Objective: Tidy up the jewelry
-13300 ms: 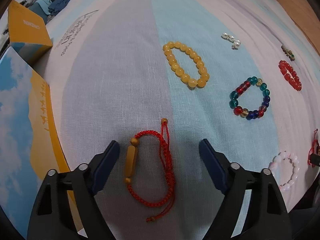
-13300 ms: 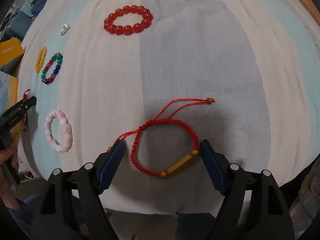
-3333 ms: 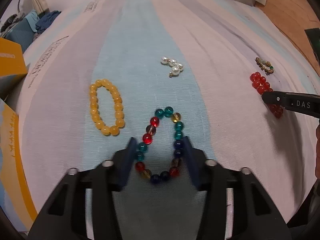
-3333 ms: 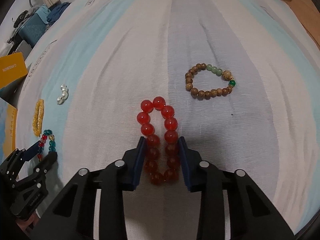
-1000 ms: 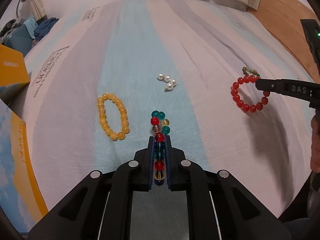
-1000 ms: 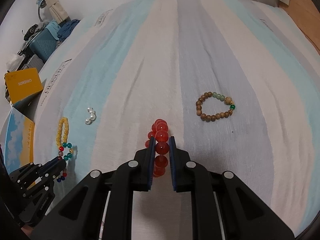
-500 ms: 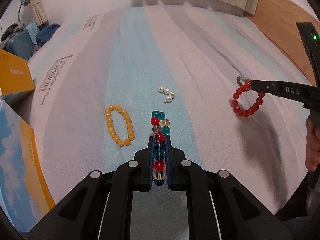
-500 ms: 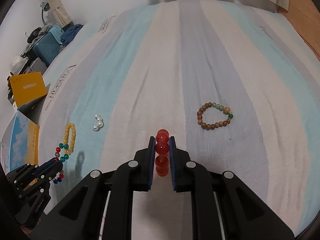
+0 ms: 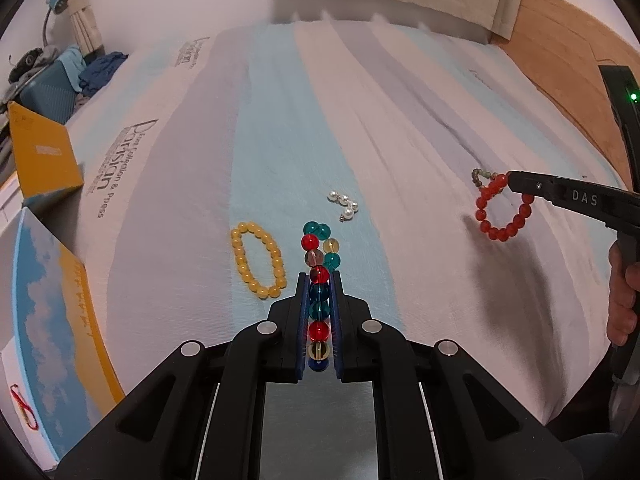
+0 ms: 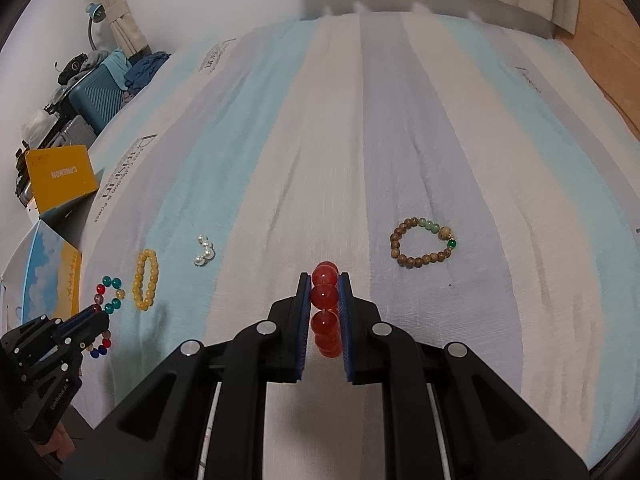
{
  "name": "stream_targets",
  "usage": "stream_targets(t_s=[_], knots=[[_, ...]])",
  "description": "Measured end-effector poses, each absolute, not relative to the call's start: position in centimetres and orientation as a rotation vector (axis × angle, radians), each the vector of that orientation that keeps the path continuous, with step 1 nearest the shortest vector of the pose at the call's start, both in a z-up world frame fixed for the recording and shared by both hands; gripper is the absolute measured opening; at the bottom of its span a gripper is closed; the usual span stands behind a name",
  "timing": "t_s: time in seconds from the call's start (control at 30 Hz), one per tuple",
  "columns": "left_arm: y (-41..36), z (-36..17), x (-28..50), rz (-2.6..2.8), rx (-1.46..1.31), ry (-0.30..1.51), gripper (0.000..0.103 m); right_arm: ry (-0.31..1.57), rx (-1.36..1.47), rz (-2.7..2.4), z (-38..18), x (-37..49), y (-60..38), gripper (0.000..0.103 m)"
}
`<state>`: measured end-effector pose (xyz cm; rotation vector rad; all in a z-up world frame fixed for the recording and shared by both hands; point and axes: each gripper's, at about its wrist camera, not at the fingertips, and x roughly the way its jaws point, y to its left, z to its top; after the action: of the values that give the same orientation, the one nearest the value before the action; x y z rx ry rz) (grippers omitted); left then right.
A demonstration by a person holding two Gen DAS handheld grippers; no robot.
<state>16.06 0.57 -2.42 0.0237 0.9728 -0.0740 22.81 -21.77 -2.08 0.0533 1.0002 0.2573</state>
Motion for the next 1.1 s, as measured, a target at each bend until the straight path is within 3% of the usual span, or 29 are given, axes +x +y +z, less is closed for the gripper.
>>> stream_targets(t_s=[1.1], knots=[[7.0,2.5,13.1,-0.033,-0.076,0.909,0.009,0.915,-0.046,0.386,3.5,19.6,-13.6,0.013]])
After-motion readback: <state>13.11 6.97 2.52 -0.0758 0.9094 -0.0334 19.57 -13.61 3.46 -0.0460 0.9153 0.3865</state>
